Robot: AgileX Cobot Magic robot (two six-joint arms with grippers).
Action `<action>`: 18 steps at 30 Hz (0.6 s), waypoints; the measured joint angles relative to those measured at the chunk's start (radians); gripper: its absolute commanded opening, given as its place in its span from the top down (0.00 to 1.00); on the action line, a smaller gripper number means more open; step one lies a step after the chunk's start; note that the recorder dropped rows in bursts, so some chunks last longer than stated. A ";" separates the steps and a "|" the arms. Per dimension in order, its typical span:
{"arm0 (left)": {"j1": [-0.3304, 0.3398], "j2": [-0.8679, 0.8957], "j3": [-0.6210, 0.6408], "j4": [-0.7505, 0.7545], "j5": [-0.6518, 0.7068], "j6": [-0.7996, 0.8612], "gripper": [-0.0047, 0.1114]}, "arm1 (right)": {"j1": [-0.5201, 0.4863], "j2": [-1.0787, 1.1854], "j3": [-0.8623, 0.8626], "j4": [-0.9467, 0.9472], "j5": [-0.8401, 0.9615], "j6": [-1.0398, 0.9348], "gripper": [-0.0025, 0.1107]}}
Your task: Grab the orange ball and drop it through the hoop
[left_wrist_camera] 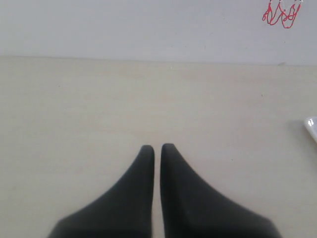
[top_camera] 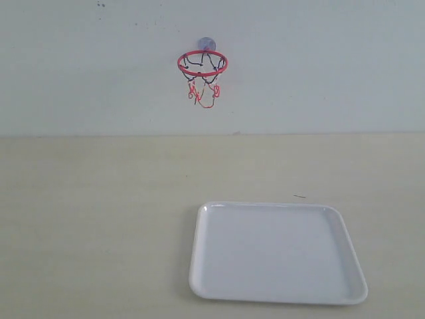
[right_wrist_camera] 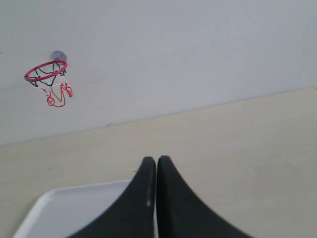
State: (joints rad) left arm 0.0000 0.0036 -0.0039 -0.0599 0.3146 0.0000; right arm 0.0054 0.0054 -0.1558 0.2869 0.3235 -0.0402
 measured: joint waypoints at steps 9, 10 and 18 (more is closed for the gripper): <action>0.000 0.000 0.000 0.000 0.000 0.000 0.92 | 0.000 -0.002 0.002 -0.059 0.096 -0.072 0.98; 0.000 0.000 0.000 0.000 0.000 0.000 0.92 | 0.000 -0.002 0.025 -0.059 0.089 -0.076 0.98; 0.000 0.000 0.000 0.000 0.000 0.000 0.92 | 0.032 -0.002 0.152 -0.084 0.023 -0.025 0.98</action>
State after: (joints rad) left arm 0.0000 0.0036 -0.0039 -0.0599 0.3146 0.0000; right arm 0.0369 0.0036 -0.0038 0.2028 0.3469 -0.0652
